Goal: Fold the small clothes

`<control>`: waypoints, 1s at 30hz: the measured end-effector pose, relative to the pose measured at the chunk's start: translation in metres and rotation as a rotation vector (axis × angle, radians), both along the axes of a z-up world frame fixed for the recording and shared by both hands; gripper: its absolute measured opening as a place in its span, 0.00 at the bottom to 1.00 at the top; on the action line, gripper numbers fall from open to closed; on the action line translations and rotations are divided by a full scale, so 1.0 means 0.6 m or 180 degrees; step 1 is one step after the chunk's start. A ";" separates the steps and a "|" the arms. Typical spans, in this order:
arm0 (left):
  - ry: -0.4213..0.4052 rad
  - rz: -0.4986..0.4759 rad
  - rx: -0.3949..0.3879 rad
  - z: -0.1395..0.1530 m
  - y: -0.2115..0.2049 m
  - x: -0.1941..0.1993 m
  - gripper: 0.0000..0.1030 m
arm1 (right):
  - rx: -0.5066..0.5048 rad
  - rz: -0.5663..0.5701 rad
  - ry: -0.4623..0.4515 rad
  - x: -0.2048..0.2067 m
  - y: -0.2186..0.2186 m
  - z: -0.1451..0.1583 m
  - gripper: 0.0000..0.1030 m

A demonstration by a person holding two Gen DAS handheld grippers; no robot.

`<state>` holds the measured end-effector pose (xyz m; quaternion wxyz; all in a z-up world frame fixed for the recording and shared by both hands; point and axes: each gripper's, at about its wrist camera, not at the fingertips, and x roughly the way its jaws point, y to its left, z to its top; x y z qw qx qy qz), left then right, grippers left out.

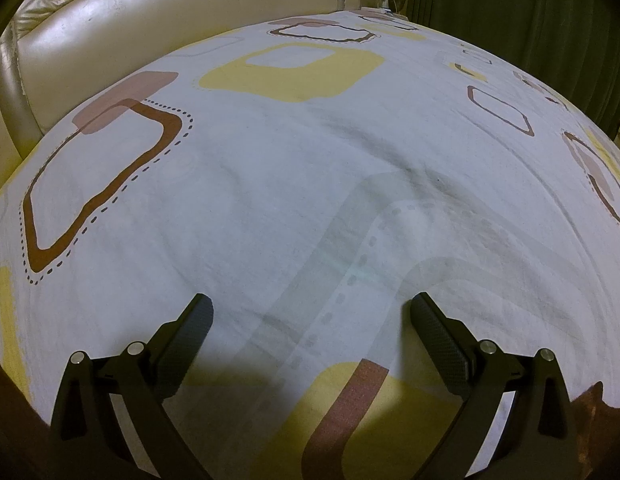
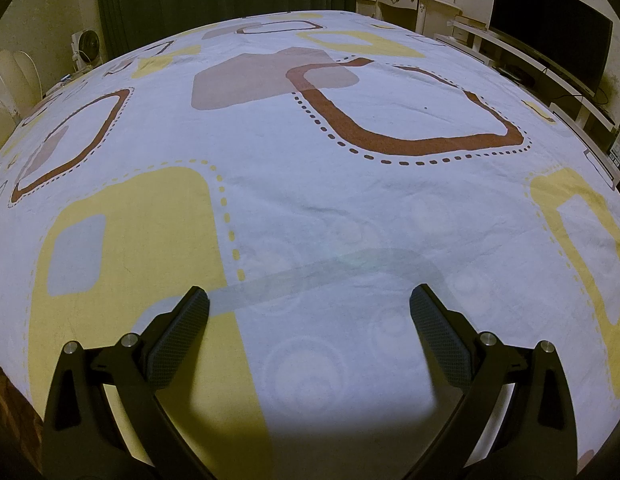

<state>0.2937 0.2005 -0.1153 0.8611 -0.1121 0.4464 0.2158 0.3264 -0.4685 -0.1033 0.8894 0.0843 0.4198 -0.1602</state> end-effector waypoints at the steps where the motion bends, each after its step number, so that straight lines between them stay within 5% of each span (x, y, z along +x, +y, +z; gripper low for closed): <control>1: -0.0002 0.0001 -0.0004 0.000 0.000 0.000 0.96 | 0.0000 0.0000 0.0000 0.000 0.000 0.000 0.98; 21: -0.0004 0.0003 -0.0009 0.000 0.001 -0.002 0.96 | -0.0010 0.0000 0.0016 0.004 -0.002 -0.001 0.98; 26: 0.0033 0.0004 0.0028 0.001 -0.004 0.003 0.96 | 0.0133 -0.0113 0.0018 0.049 -0.014 0.018 0.98; 30: 0.0178 -0.0063 0.0110 0.003 -0.001 0.044 0.96 | -0.0292 -0.0327 -0.0750 0.040 -0.005 0.096 0.98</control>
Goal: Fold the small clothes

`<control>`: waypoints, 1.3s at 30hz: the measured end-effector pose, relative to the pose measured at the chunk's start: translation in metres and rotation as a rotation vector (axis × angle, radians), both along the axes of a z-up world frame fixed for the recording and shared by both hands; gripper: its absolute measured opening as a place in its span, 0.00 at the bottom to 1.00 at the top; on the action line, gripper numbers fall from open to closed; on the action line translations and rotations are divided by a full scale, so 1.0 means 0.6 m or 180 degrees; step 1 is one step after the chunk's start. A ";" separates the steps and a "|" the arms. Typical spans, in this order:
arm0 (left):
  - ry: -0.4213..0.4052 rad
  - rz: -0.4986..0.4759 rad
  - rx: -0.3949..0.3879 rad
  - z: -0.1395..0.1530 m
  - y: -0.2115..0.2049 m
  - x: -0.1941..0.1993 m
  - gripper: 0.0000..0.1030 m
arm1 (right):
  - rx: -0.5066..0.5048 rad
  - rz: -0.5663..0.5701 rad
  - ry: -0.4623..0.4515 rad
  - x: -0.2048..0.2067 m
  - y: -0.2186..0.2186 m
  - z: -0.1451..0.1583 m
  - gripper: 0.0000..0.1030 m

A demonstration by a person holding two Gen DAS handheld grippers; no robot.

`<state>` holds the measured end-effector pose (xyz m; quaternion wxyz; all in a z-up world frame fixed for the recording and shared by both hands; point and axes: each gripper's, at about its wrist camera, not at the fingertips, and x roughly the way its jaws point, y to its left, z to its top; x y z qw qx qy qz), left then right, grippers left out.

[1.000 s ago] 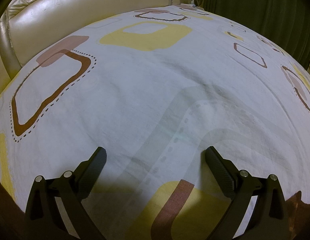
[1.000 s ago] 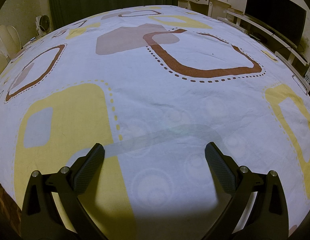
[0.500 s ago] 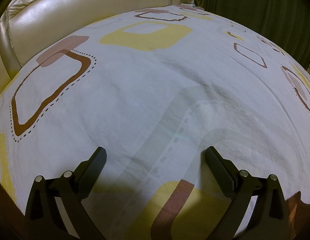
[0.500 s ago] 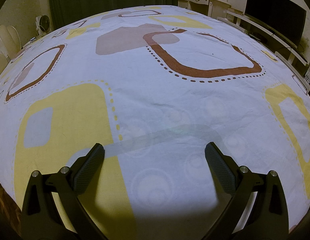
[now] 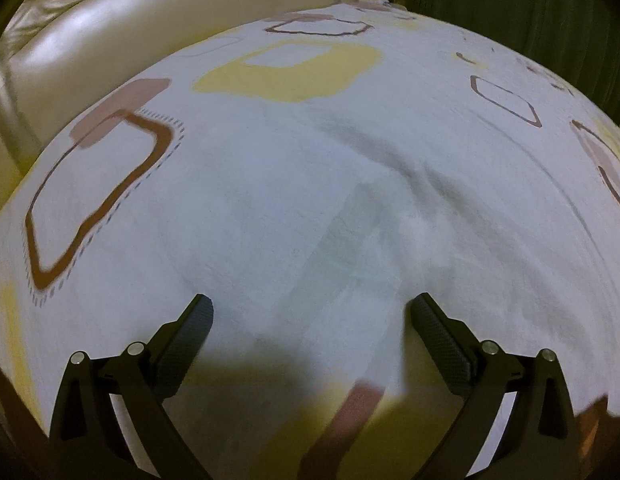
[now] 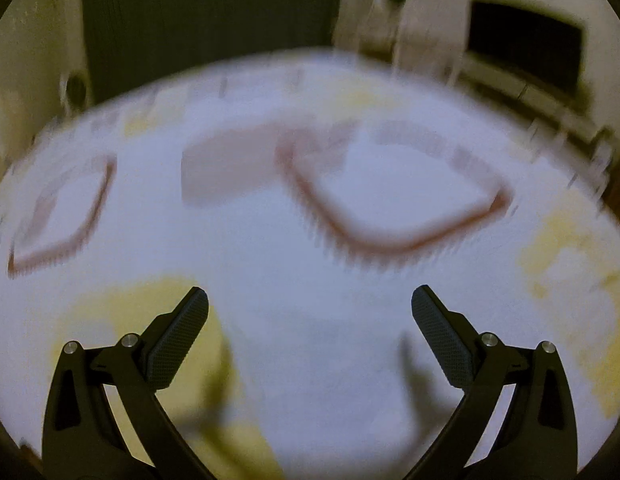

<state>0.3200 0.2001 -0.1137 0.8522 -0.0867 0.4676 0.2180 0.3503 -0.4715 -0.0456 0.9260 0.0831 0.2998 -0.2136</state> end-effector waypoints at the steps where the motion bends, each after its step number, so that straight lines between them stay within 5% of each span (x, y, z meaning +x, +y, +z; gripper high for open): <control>1: 0.0017 -0.0065 -0.0025 0.001 0.009 0.017 0.96 | -0.0067 -0.0002 -0.0180 -0.010 0.007 0.021 0.98; 7: -0.0131 -0.0730 -0.0177 0.003 0.062 0.087 0.96 | 0.0159 0.0352 -0.0781 -0.114 0.056 0.125 0.98; 9: -0.0185 -0.0640 -0.0226 0.009 0.074 0.090 0.96 | 0.0227 0.0504 -0.0839 -0.168 0.075 0.144 0.98; 11: -0.0103 -0.0467 -0.0022 0.024 0.076 0.084 0.96 | 0.0205 0.0650 -0.0842 -0.232 0.099 0.155 0.98; 15: -0.0379 -0.0434 0.0283 0.083 0.069 0.037 0.96 | 0.0109 0.0803 -0.0798 -0.351 0.145 0.133 0.98; 19: -0.0813 -0.0599 0.0043 0.176 0.046 -0.063 0.96 | 0.0172 0.0946 -0.0480 -0.445 0.192 0.077 0.98; 23: -0.0833 -0.0914 0.0110 0.222 -0.026 -0.169 0.96 | 0.0032 0.1125 -0.0171 -0.505 0.233 0.038 0.98; 28: -0.0793 -0.1059 0.0054 0.213 -0.115 -0.304 0.96 | 0.0141 0.1205 0.0141 -0.546 0.261 0.020 0.98; 34: -0.0511 -0.0888 -0.0459 0.176 -0.166 -0.404 0.96 | 0.0152 0.1334 0.0220 -0.588 0.290 0.020 0.98; 39: -0.0410 -0.0992 -0.0369 0.155 -0.224 -0.466 0.96 | 0.0297 0.1440 0.0296 -0.612 0.305 0.015 0.98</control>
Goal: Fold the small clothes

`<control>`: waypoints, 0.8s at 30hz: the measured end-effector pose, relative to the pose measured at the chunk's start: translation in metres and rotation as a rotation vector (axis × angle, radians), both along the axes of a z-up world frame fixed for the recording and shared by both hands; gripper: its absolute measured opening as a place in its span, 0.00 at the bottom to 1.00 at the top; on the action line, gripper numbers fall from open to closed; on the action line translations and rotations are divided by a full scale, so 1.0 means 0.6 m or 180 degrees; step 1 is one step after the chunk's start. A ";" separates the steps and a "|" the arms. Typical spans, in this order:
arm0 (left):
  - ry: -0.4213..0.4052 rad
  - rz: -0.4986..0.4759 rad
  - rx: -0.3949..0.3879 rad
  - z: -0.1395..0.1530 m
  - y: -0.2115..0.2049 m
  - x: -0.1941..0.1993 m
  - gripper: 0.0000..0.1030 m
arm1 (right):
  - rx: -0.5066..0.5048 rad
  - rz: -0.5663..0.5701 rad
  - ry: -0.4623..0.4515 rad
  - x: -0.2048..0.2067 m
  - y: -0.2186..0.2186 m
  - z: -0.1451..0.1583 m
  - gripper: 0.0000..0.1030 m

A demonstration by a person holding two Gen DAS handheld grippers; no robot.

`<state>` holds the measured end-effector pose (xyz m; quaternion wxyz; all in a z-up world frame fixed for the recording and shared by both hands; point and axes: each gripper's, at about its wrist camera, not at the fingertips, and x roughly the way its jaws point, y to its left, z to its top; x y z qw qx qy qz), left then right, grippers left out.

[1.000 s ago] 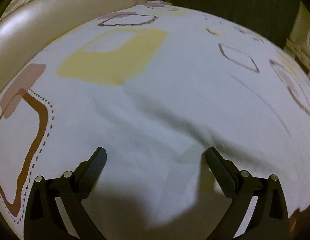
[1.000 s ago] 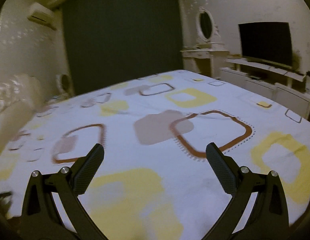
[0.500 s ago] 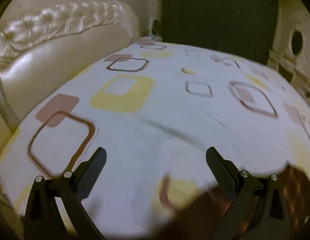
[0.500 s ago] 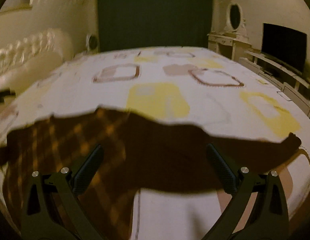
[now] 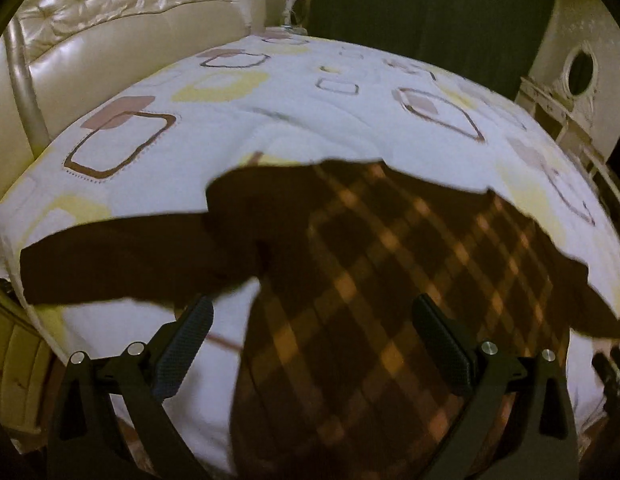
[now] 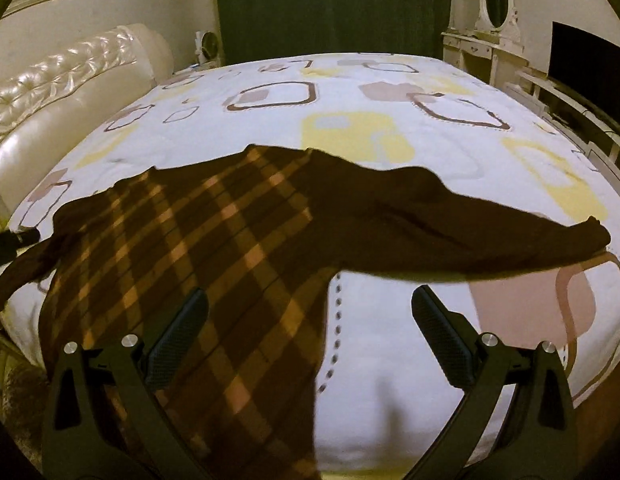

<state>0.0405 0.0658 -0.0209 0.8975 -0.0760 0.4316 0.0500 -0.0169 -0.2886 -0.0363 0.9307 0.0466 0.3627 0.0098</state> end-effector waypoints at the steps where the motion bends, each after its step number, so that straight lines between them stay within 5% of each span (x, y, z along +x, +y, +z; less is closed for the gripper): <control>1: 0.0020 -0.0027 0.0002 -0.002 -0.006 -0.008 0.96 | 0.0021 0.0013 0.0011 -0.003 0.002 -0.001 0.98; 24: -0.0063 -0.0221 0.0122 0.009 -0.083 -0.100 0.96 | 0.0251 -0.0019 0.0141 -0.027 0.014 -0.004 0.98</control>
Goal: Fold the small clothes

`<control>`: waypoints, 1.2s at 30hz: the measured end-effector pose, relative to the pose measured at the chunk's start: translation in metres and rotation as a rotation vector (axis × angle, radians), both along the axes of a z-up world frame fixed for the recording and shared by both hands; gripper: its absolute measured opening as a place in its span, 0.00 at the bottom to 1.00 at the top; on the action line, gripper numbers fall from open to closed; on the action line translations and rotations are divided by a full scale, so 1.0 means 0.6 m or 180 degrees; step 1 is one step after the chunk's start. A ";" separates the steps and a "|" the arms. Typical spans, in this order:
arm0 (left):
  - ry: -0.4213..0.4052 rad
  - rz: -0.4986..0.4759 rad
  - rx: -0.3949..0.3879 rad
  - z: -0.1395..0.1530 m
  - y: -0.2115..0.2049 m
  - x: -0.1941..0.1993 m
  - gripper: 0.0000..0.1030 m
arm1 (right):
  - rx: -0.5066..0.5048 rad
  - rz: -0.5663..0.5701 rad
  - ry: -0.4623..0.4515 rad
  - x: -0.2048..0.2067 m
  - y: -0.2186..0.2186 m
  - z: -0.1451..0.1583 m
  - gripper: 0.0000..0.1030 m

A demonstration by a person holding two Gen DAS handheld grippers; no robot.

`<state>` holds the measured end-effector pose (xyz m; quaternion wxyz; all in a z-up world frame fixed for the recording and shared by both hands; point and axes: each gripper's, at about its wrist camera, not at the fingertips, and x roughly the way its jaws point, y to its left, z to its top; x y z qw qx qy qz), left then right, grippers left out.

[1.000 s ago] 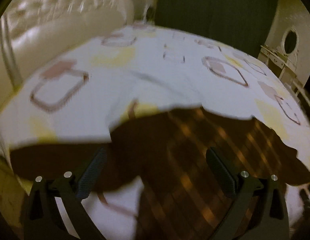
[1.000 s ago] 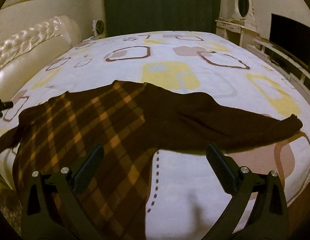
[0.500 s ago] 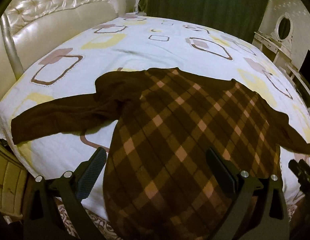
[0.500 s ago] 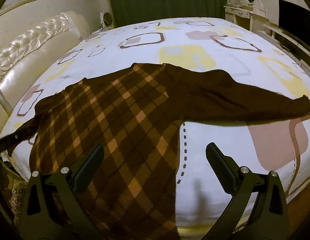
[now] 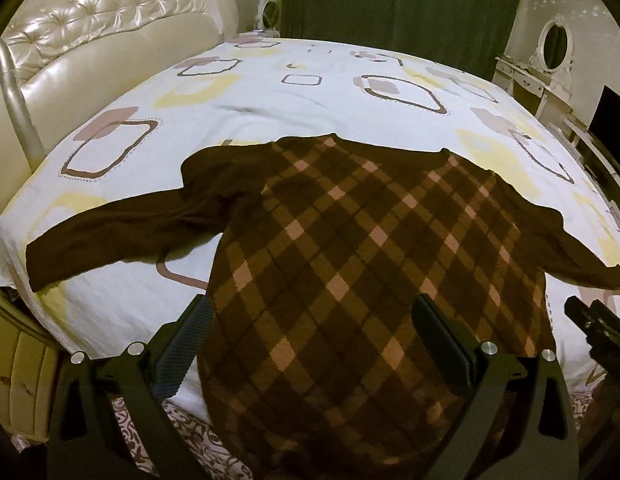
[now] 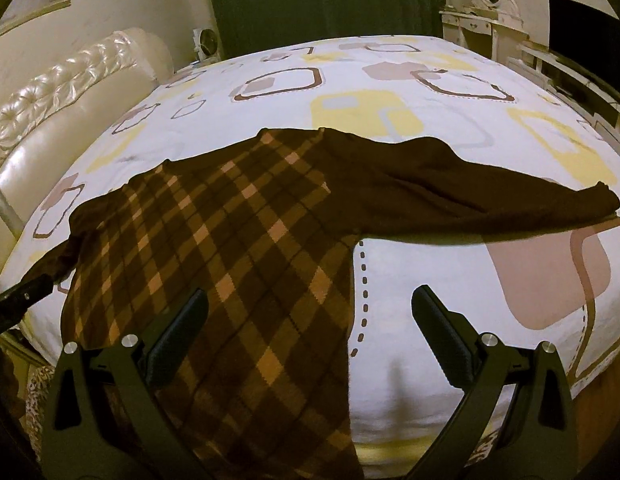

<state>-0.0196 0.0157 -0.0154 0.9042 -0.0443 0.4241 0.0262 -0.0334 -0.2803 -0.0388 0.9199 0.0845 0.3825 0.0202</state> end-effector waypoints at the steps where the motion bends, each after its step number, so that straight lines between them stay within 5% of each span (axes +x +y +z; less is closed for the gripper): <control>1: -0.0013 -0.0007 0.0002 0.002 -0.002 -0.002 0.96 | -0.0008 0.0010 0.0000 0.000 0.001 0.000 0.98; 36: -0.0099 0.0091 0.0041 0.021 -0.006 -0.011 0.96 | -0.0035 0.0074 -0.0006 -0.008 0.023 0.000 0.98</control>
